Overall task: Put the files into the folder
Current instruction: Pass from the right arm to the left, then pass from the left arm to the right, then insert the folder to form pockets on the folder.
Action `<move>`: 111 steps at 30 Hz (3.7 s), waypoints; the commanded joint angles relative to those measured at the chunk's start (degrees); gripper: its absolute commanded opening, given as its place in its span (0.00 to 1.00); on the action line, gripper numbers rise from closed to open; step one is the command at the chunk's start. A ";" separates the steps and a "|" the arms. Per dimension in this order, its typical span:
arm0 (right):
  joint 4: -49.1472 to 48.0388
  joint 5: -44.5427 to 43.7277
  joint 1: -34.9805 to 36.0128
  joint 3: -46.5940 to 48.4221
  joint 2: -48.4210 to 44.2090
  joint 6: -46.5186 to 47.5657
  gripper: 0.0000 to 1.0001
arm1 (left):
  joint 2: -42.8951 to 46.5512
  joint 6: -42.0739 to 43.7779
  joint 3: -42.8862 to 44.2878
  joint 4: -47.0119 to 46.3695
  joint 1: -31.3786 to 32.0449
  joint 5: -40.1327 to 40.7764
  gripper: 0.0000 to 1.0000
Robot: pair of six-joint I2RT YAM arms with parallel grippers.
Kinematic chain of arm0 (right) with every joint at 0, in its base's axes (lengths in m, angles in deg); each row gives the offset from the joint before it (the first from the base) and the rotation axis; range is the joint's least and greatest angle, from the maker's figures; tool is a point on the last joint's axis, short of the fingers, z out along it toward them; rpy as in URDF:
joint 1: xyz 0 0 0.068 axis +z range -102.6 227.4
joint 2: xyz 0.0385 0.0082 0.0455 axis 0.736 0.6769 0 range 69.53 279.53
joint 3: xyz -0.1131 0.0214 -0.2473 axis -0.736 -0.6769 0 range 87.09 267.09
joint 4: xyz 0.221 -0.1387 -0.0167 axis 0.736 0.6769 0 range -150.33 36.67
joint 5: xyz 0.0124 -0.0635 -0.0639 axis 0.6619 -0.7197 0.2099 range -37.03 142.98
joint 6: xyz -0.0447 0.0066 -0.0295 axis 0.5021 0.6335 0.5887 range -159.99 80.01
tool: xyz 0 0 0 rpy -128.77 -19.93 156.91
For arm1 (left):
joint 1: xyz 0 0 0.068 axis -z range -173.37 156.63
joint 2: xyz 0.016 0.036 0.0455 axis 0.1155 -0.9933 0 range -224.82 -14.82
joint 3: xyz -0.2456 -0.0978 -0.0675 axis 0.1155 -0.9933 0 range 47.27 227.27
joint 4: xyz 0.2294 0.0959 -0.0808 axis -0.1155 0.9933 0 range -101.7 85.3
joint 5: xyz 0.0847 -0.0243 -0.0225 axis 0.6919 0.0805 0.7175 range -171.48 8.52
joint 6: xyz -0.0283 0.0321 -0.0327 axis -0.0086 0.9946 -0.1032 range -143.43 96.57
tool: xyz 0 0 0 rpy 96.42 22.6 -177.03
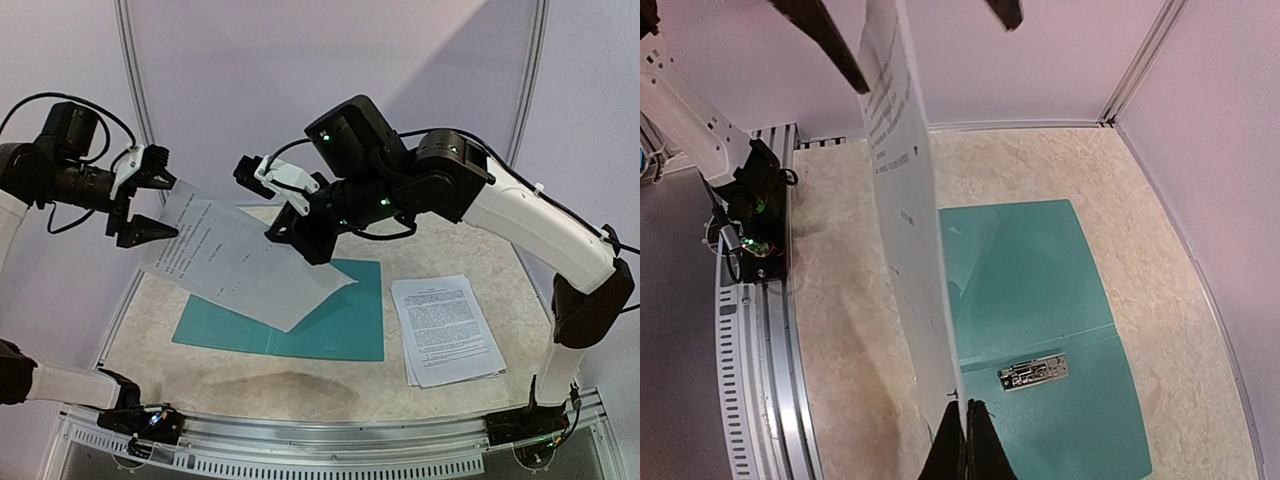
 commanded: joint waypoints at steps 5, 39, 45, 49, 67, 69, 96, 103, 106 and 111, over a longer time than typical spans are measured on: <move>-3.99 2.75 -0.52 -6.01 -4.63 1.05 0.00 | 0.91 -2.11 -4.59 15.48 4.59 -1.30 0.01; -13.81 7.71 -11.54 -8.36 6.39 -14.40 0.00 | -0.88 -12.43 -6.20 8.22 11.26 27.96 1.00; -33.21 14.32 -18.03 -17.83 8.36 -29.96 0.00 | -7.03 -13.11 -8.55 2.86 -4.86 31.58 1.00; -40.96 14.84 -19.83 -19.91 12.42 -35.96 0.00 | -9.01 -10.96 -14.59 -2.39 -14.95 30.89 0.99; -56.51 20.79 -20.57 -32.64 19.17 -47.87 0.00 | -9.40 -6.63 -54.73 -29.80 -19.34 43.46 0.92; -58.48 21.25 -20.50 -34.32 19.04 -49.08 0.00 | -10.54 -6.95 -55.05 -30.05 -18.50 43.17 0.90; -69.50 19.48 -15.54 -23.75 34.75 -75.69 0.00 | -19.07 -10.95 -49.83 -24.45 -12.96 25.70 0.73; -64.55 18.52 -15.13 -18.35 37.41 -77.20 0.00 | -21.25 -11.35 -49.36 -24.96 -13.12 23.92 0.73; -62.64 18.76 -14.81 -17.28 37.54 -77.69 0.00 | -22.22 -11.69 -49.29 -25.51 -13.13 23.32 0.73; -56.30 18.63 -13.76 -14.26 37.78 -76.47 0.00 | -23.18 -12.08 -47.52 -23.88 -13.32 19.38 0.72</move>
